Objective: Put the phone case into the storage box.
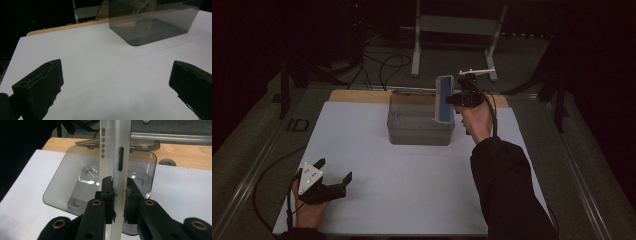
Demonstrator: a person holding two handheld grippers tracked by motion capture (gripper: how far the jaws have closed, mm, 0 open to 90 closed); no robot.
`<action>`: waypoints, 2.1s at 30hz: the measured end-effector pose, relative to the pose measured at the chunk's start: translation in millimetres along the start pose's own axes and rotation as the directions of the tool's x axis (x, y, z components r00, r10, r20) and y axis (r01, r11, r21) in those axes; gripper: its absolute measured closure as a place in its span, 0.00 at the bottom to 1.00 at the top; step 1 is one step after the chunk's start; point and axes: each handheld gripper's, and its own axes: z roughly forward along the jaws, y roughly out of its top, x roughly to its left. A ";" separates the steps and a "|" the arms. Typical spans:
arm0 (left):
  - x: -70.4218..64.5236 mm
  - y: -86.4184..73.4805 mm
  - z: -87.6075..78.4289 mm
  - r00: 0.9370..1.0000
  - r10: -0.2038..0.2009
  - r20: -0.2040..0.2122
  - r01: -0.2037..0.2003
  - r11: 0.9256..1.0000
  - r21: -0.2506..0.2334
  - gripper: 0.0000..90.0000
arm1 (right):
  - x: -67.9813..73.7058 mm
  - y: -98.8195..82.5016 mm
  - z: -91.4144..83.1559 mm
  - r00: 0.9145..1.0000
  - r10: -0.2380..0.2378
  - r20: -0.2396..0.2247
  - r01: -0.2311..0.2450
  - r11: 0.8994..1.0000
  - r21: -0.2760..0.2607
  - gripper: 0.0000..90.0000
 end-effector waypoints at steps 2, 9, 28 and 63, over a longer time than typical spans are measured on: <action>0.1 0.0 0.0 1.000 0.001 -0.001 -0.001 1.000 0.002 0.00 | -0.5 0.8 1.0 1.000 0.006 0.004 -0.006 1.000 0.004 0.91; -0.2 0.0 -0.1 1.000 0.001 -0.001 -0.001 1.000 -0.001 0.00 | -1.5 4.0 4.4 1.000 0.008 0.028 -0.008 1.000 0.015 0.91; -0.1 0.0 -0.2 1.000 0.000 0.000 0.000 1.000 -0.003 0.00 | -2.9 10.3 14.8 0.998 0.026 0.063 -0.029 0.999 0.046 0.91; -0.9 0.3 -0.5 1.000 0.000 0.003 0.000 1.000 -0.005 0.00 | -12.5 13.8 34.9 0.992 0.054 0.114 -0.066 0.993 0.103 0.91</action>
